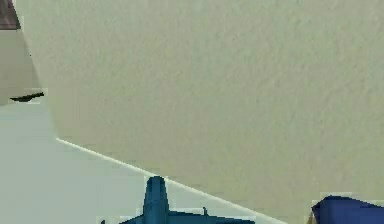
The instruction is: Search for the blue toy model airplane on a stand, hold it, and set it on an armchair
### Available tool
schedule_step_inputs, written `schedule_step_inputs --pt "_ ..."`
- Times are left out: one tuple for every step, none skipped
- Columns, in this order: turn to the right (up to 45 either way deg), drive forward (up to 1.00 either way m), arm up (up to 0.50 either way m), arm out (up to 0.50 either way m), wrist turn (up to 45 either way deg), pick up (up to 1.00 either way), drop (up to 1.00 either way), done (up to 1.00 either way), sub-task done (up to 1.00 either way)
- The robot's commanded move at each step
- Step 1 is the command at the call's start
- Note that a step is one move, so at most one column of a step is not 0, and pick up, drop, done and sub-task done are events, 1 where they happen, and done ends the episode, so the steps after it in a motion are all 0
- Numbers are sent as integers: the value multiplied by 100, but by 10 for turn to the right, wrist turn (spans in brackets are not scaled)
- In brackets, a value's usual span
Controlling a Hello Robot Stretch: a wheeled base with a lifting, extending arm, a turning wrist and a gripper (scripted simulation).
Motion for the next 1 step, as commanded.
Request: schedule_step_inputs --pt "-450 0 0 0 0 0 0 0 0"
